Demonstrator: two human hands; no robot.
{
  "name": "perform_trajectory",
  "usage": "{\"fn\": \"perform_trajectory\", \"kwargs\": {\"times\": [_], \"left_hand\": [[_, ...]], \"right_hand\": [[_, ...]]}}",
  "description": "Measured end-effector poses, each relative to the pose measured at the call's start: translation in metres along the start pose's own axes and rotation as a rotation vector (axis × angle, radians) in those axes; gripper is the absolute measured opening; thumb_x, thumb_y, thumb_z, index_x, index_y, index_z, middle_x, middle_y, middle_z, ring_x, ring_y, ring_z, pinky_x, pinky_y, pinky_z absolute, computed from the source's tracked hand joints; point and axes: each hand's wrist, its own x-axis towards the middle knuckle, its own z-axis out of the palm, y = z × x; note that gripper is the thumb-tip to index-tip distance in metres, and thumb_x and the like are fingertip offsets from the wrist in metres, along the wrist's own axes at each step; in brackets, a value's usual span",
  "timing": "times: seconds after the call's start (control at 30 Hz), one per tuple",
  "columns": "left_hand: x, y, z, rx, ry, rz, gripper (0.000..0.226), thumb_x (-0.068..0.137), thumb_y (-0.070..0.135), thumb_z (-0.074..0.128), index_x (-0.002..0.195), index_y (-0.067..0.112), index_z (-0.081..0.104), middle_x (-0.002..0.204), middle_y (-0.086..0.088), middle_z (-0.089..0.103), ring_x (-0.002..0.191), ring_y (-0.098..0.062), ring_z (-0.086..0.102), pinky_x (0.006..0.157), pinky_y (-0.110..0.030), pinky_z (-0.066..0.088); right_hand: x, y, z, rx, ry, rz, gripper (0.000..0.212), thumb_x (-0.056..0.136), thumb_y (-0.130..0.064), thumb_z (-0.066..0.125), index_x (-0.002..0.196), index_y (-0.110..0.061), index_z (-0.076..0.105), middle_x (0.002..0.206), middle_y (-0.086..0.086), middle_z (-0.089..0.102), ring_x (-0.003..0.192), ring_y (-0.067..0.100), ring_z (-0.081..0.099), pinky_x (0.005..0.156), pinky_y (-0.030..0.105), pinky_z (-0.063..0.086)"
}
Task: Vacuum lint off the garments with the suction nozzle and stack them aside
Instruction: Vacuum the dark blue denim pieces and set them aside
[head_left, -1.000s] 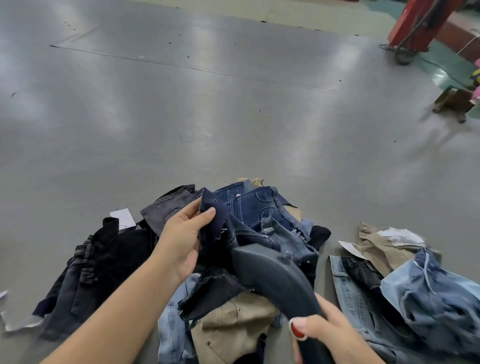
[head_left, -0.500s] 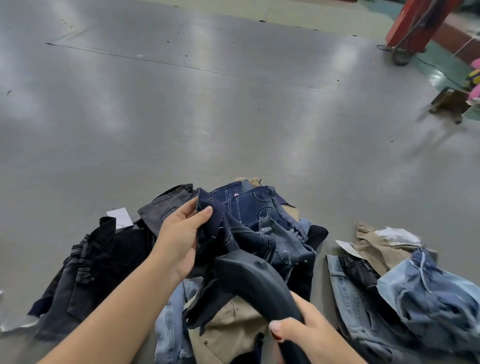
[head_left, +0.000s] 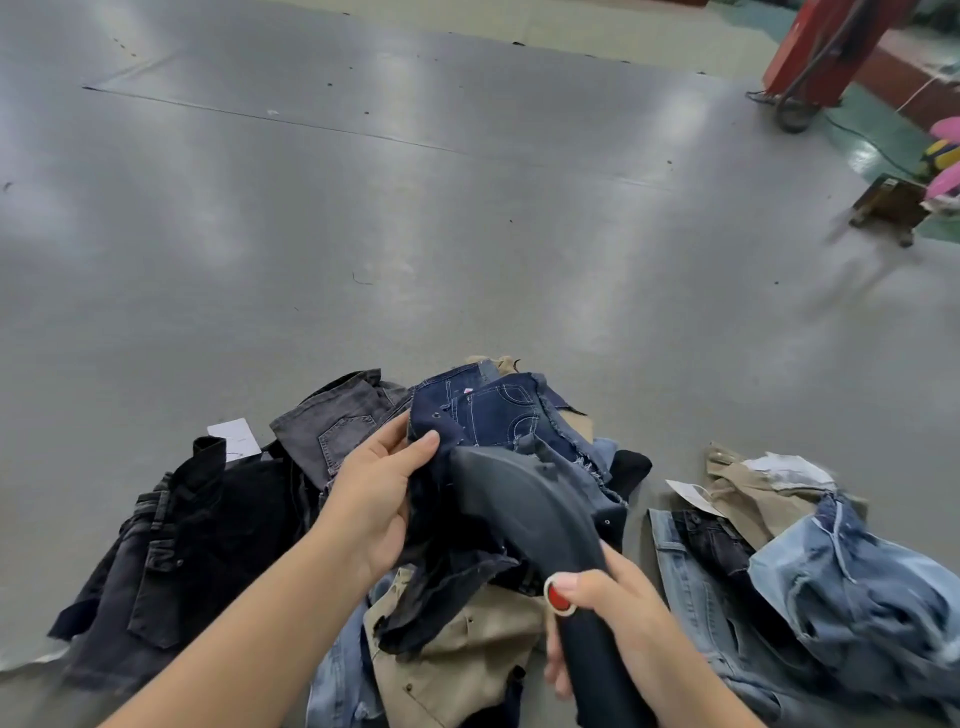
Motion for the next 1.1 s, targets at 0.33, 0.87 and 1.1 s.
{"fn": "perform_trajectory", "kwargs": {"times": [0.33,0.87,1.1], "left_hand": [[-0.006,-0.002,0.000,0.013,-0.013,-0.057,0.021,0.092,-0.002,0.052,0.099,0.011,0.067,0.079,-0.001,0.074,0.065,-0.010,0.069,0.055,-0.021,0.055],[-0.008,0.004,0.002,0.182,-0.125,-0.096,0.029,0.090,-0.005,0.053,0.112,0.008,0.067,0.096,-0.007,0.074,0.080,-0.017,0.071,0.069,-0.026,0.058],[0.033,0.021,0.027,0.309,-0.159,-0.022,0.041,0.091,-0.009,0.049,0.125,0.011,0.060,0.109,-0.010,0.071,0.088,-0.017,0.069,0.077,-0.025,0.057]], "right_hand": [[-0.003,0.008,-0.007,-0.006,-0.001,0.004,0.039,0.052,-0.031,0.070,0.080,-0.004,0.062,0.055,0.024,0.052,0.042,0.027,0.051,0.044,0.027,0.045],[-0.003,0.003,0.002,0.123,0.171,0.006,0.035,0.059,-0.027,0.069,0.072,0.001,0.053,0.056,0.024,0.051,0.040,0.028,0.051,0.042,0.029,0.045],[-0.007,-0.019,-0.023,0.335,0.466,-0.063,0.023,0.074,-0.025,0.064,0.078,-0.006,0.051,0.056,0.015,0.053,0.040,0.026,0.051,0.042,0.032,0.048]]}}
